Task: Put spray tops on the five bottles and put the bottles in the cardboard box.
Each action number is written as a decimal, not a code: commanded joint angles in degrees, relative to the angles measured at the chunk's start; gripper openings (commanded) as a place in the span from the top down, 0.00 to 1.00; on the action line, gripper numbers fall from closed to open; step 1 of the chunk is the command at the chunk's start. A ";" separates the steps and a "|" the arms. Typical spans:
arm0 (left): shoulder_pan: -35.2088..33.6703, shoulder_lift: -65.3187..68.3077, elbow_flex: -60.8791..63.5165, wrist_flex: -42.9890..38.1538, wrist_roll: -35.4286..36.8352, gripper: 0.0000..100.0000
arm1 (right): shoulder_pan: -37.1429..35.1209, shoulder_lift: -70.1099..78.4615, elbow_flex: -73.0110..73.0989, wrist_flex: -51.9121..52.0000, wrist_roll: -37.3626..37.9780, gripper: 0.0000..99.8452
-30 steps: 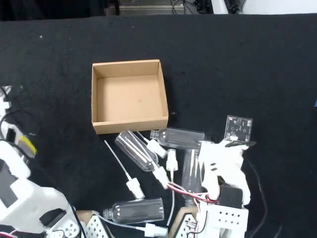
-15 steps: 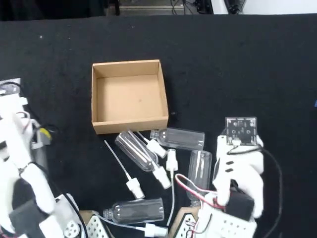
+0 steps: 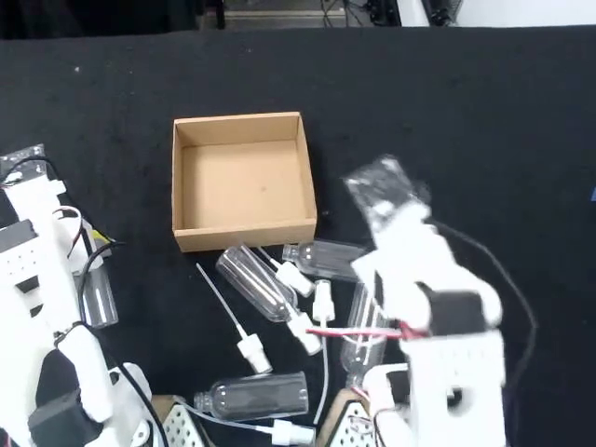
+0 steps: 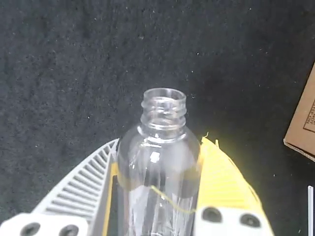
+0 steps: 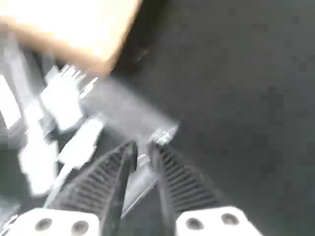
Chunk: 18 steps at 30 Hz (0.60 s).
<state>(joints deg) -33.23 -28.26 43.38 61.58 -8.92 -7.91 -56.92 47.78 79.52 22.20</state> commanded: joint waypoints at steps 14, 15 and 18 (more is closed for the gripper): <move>-12.44 -2.29 -2.59 -0.62 -8.70 0.97 | -31.47 15.16 -4.35 -2.02 -9.49 0.87; -13.49 -2.29 -3.21 -0.53 -9.32 0.97 | -32.09 15.16 -3.12 -3.69 -9.41 0.87; -16.04 -2.20 -4.70 -0.53 -10.81 0.97 | -32.35 15.16 0.57 -8.00 -9.85 0.87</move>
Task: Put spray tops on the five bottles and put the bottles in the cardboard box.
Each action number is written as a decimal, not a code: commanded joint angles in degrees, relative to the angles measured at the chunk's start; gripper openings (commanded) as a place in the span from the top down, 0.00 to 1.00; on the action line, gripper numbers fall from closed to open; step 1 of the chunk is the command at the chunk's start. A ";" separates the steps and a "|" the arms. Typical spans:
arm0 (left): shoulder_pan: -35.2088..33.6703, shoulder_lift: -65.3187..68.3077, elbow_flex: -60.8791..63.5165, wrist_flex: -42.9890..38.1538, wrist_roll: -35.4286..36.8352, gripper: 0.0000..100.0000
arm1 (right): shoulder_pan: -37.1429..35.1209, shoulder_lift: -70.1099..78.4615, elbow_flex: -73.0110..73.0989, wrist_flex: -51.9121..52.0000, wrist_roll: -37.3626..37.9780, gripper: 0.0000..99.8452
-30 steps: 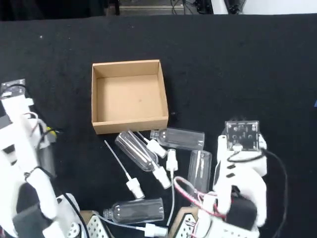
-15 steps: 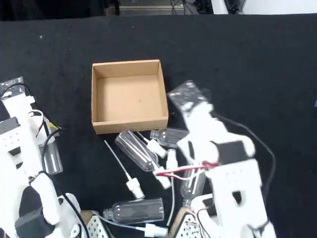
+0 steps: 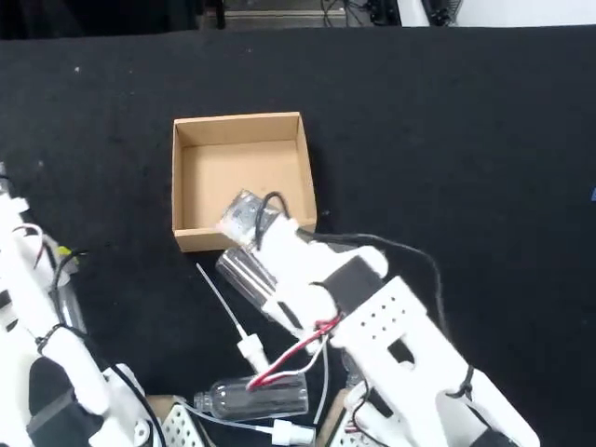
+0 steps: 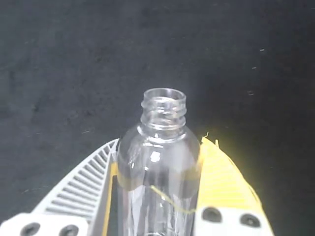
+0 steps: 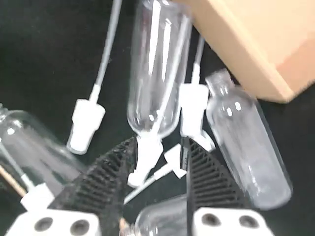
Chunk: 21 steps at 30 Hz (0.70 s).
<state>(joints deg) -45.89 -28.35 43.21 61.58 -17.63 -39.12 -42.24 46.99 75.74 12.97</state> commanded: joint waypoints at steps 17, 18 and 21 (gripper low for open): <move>-0.84 5.98 -6.02 1.05 -3.43 0.97 | 15.74 0.57 13.14 -11.52 -0.70 0.86; -0.84 5.98 -6.02 1.05 -3.43 0.97 | 15.74 0.57 13.67 -12.04 -0.70 0.85; -0.84 5.98 -5.93 1.05 -3.52 0.97 | 15.74 0.57 14.73 -12.84 -0.70 0.81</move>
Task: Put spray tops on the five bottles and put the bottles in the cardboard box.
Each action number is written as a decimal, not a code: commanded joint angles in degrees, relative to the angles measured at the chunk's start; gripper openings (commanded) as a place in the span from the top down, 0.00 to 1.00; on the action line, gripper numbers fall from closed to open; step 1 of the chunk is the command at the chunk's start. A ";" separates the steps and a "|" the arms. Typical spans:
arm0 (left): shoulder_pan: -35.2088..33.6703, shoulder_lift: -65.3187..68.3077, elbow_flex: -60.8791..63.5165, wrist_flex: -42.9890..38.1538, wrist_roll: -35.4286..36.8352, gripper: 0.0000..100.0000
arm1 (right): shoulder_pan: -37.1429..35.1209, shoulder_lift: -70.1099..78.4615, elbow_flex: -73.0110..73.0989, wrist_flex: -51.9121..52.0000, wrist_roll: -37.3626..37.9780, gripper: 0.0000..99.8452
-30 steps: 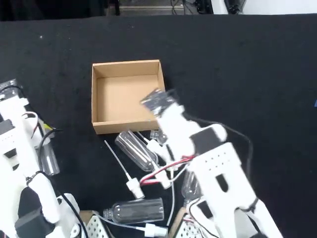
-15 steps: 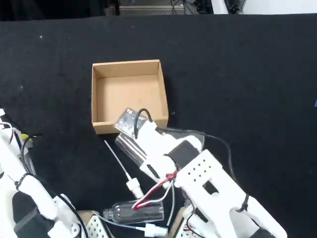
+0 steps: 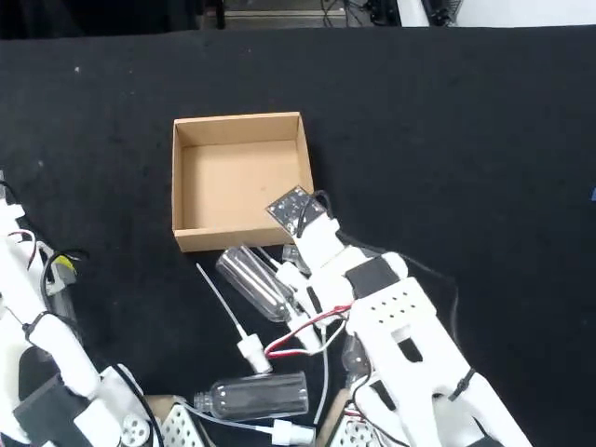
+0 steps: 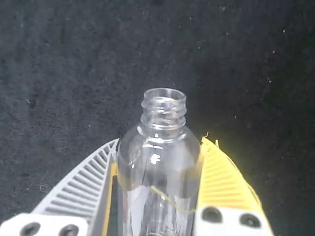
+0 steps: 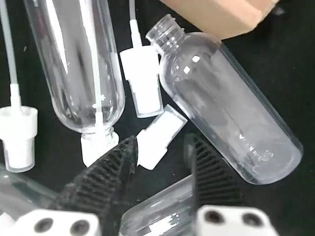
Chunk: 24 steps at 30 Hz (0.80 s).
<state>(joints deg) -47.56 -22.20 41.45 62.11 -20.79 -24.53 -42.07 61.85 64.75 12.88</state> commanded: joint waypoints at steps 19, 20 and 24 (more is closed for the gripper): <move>0.66 -0.18 -3.74 0.53 -0.53 0.97 | 0.88 14.90 -0.48 -9.14 -11.52 0.84; 0.66 -0.18 -3.74 0.53 -0.53 0.97 | 0.88 15.16 -0.75 -9.14 -12.13 0.84; 0.57 -0.18 -3.74 0.53 -0.53 0.97 | 1.14 15.34 -0.40 -8.79 -12.13 0.85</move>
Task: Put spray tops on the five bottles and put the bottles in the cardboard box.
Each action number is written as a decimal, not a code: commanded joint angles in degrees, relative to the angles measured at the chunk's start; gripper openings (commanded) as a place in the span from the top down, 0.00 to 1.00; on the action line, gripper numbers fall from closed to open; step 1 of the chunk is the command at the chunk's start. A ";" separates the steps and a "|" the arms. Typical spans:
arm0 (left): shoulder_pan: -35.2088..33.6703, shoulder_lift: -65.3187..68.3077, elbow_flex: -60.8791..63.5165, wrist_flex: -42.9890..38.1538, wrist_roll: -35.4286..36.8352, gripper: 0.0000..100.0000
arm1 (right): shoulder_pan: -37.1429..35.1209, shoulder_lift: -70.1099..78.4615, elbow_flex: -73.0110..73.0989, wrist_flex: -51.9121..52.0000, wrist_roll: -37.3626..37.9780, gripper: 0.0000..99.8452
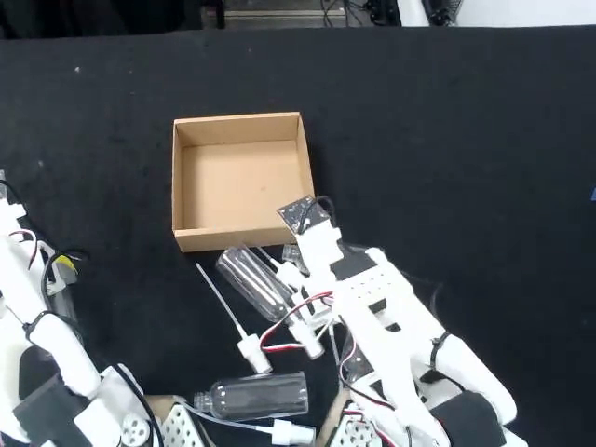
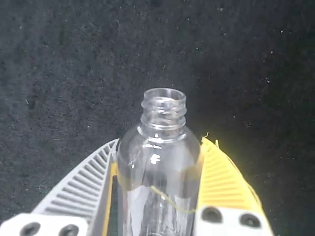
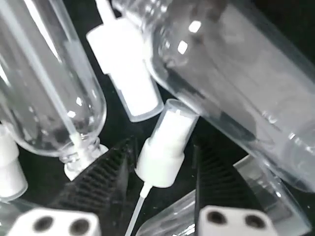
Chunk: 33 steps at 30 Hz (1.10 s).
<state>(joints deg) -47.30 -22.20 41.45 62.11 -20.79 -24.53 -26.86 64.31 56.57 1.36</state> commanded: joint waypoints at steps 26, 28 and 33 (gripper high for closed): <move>16.92 -0.18 -19.12 13.63 -0.09 0.97 | 13.27 -11.56 -53.49 34.99 8.62 0.99; 19.56 -0.26 -22.29 15.65 1.76 0.97 | 13.27 -14.73 -54.99 32.44 8.53 0.99; 27.03 -1.05 -23.16 16.26 10.46 0.97 | 13.10 -18.95 -54.81 20.92 3.78 0.99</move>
<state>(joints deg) -26.11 -22.11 22.11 77.76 -15.43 -12.66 -42.59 12.88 84.18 9.01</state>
